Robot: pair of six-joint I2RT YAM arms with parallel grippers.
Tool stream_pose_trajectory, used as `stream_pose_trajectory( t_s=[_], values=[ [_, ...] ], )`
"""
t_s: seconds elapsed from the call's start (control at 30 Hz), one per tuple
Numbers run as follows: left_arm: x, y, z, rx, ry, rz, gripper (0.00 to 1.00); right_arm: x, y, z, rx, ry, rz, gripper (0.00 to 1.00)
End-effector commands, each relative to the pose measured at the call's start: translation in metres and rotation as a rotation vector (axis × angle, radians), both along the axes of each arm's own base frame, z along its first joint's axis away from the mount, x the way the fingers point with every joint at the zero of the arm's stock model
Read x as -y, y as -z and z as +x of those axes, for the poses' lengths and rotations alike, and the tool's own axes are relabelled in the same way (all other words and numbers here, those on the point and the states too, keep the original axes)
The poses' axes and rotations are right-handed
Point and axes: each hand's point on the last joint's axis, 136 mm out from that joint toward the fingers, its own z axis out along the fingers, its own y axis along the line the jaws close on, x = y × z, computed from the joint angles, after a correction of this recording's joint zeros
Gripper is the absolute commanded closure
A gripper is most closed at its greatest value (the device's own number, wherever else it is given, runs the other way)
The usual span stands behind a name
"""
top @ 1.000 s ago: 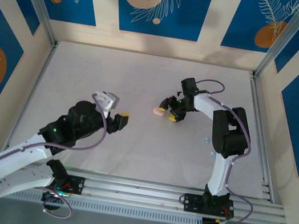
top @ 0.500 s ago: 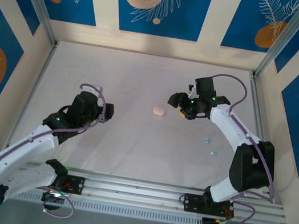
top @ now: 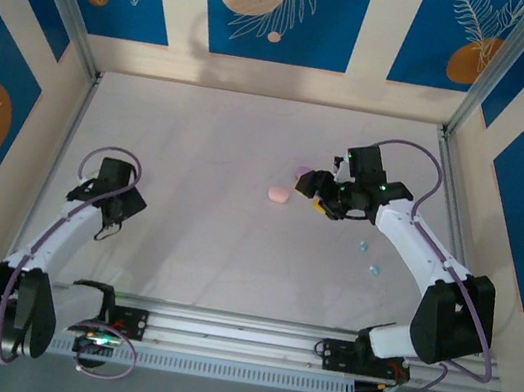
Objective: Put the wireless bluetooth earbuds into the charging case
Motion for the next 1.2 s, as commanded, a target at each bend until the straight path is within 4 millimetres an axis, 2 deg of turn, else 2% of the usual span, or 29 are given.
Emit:
stream_pose_trajectory(
  t_s=[0.0, 0.2, 0.53, 0.73, 0.97, 1.17],
  values=[
    [-0.006, 0.008, -0.003, -0.041, -0.02, -0.001, 0.07, -0.003, -0.002, -0.012, -0.033, -0.007, 0.035, 0.33],
    [0.0, 0.019, 0.015, -0.073, 0.048, -0.032, 0.07, -0.005, 0.005, -0.016, -0.061, -0.004, 0.049, 0.33],
    [-0.01, 0.031, 0.037, -0.109, 0.083, 0.003, 0.1, -0.007, 0.009, -0.018, -0.087, -0.009, 0.061, 0.33],
    [-0.012, 0.042, 0.045, -0.105, 0.07, -0.037, 0.24, -0.01, 0.011, -0.018, -0.102, -0.018, 0.073, 0.33],
    [-0.014, 0.053, 0.043, -0.117, 0.066, -0.06, 0.29, -0.01, 0.013, -0.021, -0.113, -0.02, 0.069, 0.33],
    [-0.007, 0.046, 0.044, -0.108, 0.11, -0.083, 0.45, -0.009, 0.018, -0.023, -0.126, -0.018, 0.066, 0.33]
  ],
)
